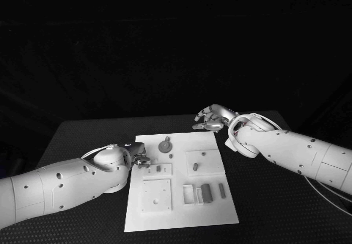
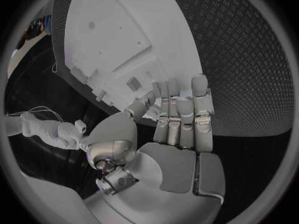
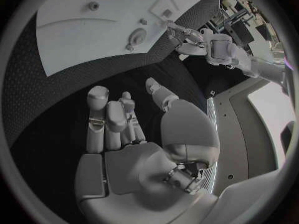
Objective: Assemble the parts on the task board
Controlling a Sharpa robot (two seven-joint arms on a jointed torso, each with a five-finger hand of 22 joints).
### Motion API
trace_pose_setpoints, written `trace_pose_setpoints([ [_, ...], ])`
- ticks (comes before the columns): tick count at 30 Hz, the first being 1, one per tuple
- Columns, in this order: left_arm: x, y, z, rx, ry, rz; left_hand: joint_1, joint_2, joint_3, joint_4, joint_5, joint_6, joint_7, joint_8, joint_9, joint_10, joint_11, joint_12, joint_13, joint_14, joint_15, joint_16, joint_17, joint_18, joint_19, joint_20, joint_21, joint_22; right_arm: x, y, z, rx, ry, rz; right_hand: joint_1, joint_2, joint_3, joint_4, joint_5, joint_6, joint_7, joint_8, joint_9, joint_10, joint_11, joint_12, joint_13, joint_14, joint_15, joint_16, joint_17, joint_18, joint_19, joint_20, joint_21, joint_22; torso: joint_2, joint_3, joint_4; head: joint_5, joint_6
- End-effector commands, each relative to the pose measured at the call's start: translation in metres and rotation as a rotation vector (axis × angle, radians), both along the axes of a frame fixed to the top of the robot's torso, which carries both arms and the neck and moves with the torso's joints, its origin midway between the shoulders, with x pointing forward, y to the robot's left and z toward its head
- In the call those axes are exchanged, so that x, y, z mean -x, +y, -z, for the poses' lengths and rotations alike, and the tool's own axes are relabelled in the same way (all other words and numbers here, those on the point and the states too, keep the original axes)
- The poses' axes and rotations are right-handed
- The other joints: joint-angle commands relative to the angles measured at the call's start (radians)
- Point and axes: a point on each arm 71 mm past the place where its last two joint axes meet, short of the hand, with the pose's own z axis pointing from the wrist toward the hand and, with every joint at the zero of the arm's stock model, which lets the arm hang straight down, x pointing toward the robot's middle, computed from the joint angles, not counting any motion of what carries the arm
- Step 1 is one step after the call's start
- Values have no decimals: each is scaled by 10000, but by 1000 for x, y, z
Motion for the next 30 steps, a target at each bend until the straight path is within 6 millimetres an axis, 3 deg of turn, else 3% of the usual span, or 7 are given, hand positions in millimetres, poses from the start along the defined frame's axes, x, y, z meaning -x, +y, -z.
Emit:
trace_pose_setpoints([
  [1, 0, -1, 1, -160, -71, 109, 3, 126, 59, 10, 26, 136, -38, 27, 12, 71, 10, 66, -16, -4, -58, -36, 13, 277, 39, -54, 62, 226, 1, 1, 1, 12, 60, -115, -55, 6, 0, 36, 40, -110, 161, -29, 9, -53, -4, 31, -10, -13, 49, -47, 16, 634, -27, -78, -67, 182, 7, 1, 1, -14, -6],
  [30, 8, -5, 8, -850, 617, 692, -2, 123, 96, -5, 28, 120, -35, 21, 16, 59, 8, 68, -28, 7, -61, -60, 33, 276, 38, -62, 72, 225, 1, 0, 2, 17, 135, -126, -72, 17, -8, 48, 40, -108, 161, -28, 10, -55, -4, 34, -13, -14, 49, -51, 17, 634, -29, -73, -70, 182, -4, 12, 4, -60, -82],
])
